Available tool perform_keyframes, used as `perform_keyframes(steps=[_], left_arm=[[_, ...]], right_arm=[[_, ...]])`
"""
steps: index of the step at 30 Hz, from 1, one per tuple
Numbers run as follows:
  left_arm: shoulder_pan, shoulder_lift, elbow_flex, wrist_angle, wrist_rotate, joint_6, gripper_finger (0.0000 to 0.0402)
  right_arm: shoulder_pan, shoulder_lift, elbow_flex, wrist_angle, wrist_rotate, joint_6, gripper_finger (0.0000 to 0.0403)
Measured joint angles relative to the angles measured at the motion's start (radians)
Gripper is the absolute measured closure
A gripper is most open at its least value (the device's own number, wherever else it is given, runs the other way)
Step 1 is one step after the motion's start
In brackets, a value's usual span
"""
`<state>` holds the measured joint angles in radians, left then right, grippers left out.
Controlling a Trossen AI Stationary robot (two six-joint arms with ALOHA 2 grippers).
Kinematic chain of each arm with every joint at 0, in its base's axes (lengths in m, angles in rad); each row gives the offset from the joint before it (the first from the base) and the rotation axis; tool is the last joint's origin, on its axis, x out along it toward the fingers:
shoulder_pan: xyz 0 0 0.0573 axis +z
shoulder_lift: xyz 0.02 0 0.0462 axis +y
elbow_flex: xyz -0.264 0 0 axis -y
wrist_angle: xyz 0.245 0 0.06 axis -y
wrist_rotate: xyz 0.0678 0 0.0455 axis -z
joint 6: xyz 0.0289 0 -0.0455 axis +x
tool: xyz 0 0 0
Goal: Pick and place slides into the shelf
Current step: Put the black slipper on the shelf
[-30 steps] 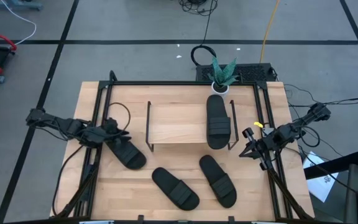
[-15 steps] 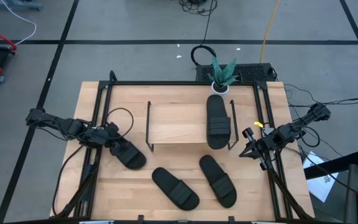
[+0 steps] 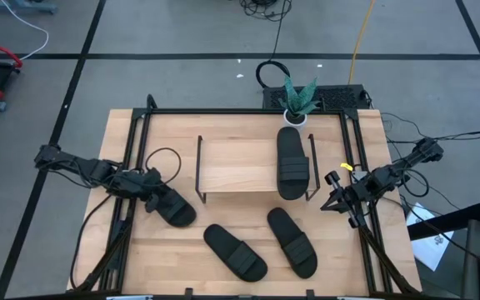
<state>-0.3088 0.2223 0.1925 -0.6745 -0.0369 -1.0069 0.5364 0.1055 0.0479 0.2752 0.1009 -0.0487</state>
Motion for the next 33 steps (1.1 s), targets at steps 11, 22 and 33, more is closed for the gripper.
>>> perform_keyframes(steps=[11,22,33], left_arm=[[0.000,0.014,-0.028,0.102,0.015,0.044,0.0057],[-0.001,0.098,-0.023,0.096,0.092,0.020,0.0302],[-0.002,0.121,-0.021,0.391,0.293,0.151,0.0388]], right_arm=[[0.000,0.000,0.000,0.000,0.002,0.002,0.0403],[0.000,0.000,0.000,0.001,0.002,0.000,0.0403],[0.000,0.000,0.000,0.001,0.002,-0.008,0.0403]])
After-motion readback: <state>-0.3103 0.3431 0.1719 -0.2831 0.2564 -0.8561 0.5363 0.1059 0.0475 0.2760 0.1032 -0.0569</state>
